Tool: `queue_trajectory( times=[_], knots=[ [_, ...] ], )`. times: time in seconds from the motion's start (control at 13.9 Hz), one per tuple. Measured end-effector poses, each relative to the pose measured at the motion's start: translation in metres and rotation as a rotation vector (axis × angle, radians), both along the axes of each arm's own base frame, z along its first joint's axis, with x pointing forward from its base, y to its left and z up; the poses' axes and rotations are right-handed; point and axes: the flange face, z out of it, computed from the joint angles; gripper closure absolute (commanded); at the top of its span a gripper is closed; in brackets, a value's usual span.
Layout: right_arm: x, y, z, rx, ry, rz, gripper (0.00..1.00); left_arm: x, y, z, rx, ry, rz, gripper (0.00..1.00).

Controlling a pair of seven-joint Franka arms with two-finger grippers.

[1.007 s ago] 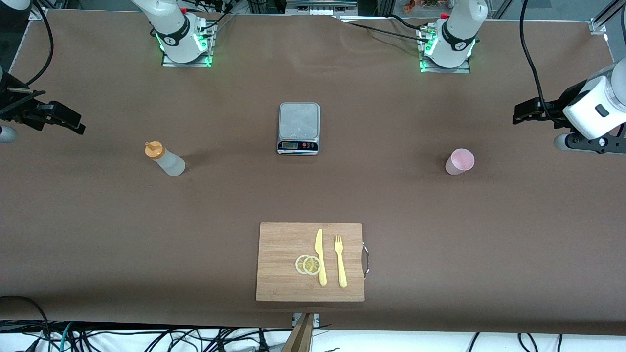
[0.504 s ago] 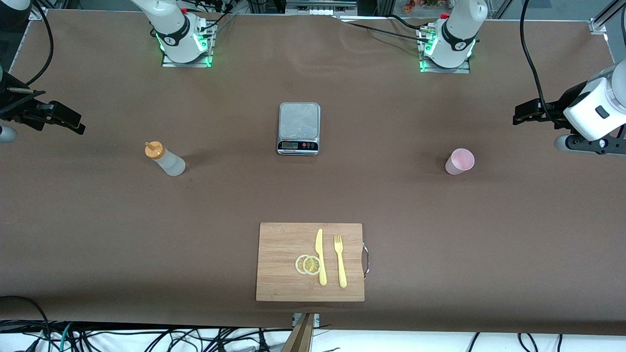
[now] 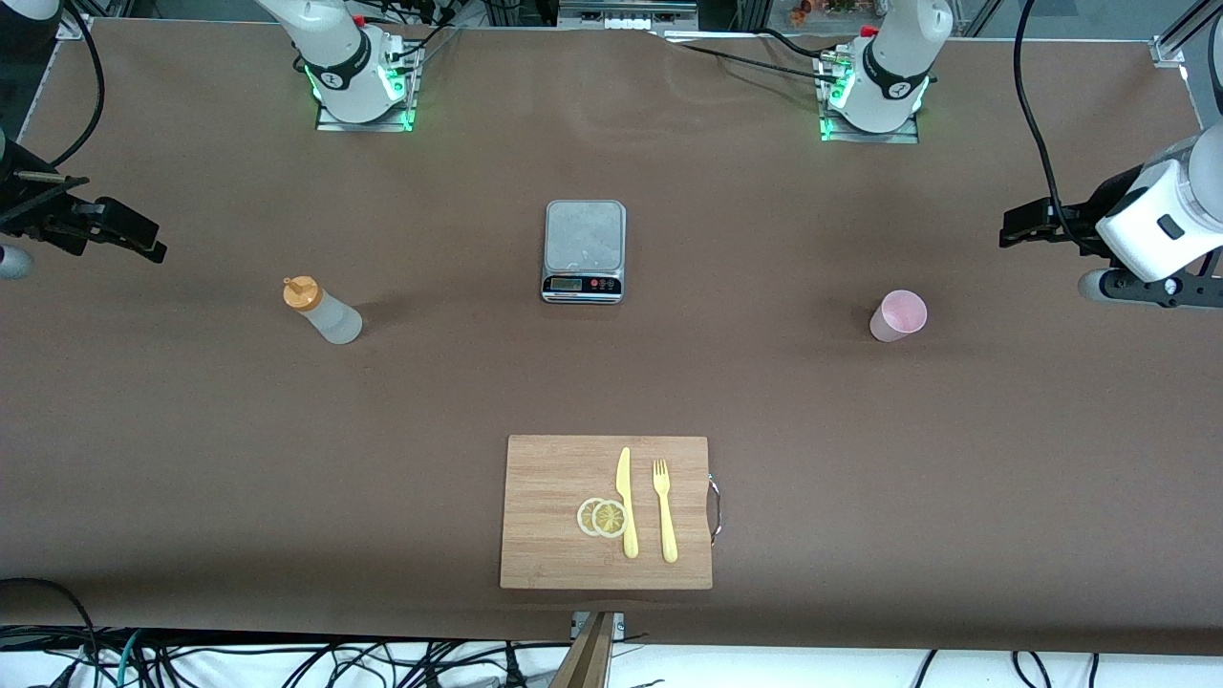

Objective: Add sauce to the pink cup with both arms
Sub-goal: 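Reach the left gripper to the pink cup and grasp it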

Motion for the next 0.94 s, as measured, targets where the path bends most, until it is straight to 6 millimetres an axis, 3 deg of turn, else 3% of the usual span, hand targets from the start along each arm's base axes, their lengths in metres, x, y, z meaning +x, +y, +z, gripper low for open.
queue_trajectory(
  times=[0.5, 0.94],
  knots=[
    [0.0, 0.0, 0.0, 0.0, 0.0, 0.0, 0.0, 0.008, 0.0, -0.033, 0.003, 0.037, 0.001, 0.0],
    [0.0, 0.0, 0.0, 0.0, 0.0, 0.0, 0.0, 0.016, 0.022, -0.129, 0.018, 0.014, 0.039, 0.0]
  ],
)
